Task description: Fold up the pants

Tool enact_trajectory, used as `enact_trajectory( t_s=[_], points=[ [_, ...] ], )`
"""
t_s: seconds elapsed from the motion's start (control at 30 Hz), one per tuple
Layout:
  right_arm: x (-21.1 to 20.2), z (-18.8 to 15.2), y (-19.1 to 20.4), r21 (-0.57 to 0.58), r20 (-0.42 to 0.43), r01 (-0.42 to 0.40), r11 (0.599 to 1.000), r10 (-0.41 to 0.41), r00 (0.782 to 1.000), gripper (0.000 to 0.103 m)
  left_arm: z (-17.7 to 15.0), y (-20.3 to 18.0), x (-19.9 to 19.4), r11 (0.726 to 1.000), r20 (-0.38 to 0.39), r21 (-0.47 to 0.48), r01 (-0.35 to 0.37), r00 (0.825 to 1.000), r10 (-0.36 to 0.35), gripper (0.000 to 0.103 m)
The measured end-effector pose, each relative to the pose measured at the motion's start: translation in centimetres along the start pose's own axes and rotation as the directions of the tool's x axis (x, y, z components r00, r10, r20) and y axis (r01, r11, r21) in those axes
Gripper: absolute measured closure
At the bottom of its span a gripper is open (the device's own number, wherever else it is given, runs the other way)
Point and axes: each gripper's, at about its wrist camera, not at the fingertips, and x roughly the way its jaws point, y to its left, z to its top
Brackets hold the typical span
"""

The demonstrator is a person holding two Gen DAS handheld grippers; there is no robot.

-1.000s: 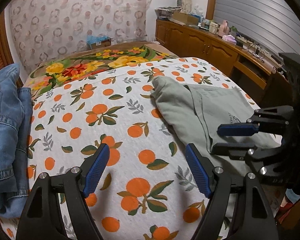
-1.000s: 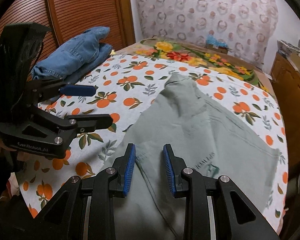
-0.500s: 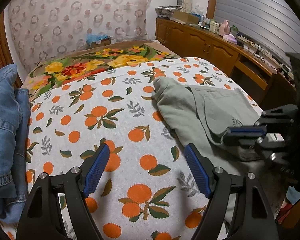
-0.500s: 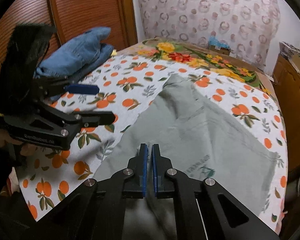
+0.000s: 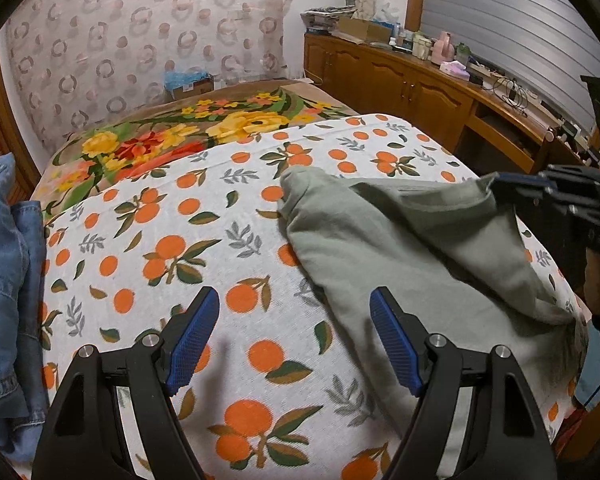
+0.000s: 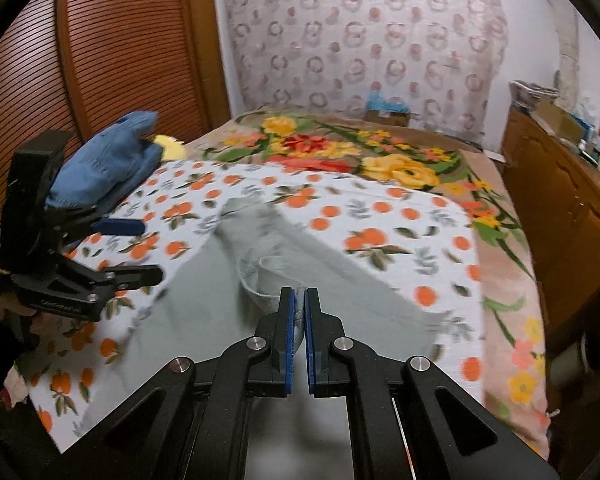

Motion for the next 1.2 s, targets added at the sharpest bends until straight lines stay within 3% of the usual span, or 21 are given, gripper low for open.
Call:
enact_trajectory(
  t_s=[0.33, 0.67, 0.9, 1.2],
  points=[
    [0.5, -0.4, -3.7, 0.063, -0.004, 0.087, 0.994, -0.087, 0.996, 0.099, 0.9, -0.8, 1.4, 1.000, -0.021, 0.011, 0.000, 1.000, 0.001, 0.024],
    [2.6, 0.0, -3.6, 0.098, -0.055, 0.157, 0.983, -0.153, 0.987, 0.099, 2.0, -0.8, 3.1, 1.000, -0.044, 0.013, -0.008, 0.999, 0.008, 0.024],
    [1.5, -0.1, -4.1, 0.132, -0.058, 0.168, 0.977, -0.162, 0.985, 0.072, 2.1, -0.8, 3.8, 1.000, -0.058, 0.013, -0.004, 0.998, 0.005, 0.024],
    [2.2, -0.8, -4.4, 0.120, -0.093, 0.108, 0.987, -0.097, 0.991, 0.071, 3.5, -0.1, 5.1, 1.000, -0.057, 0.006, -0.024, 0.998, 0.024, 0.024]
  ],
)
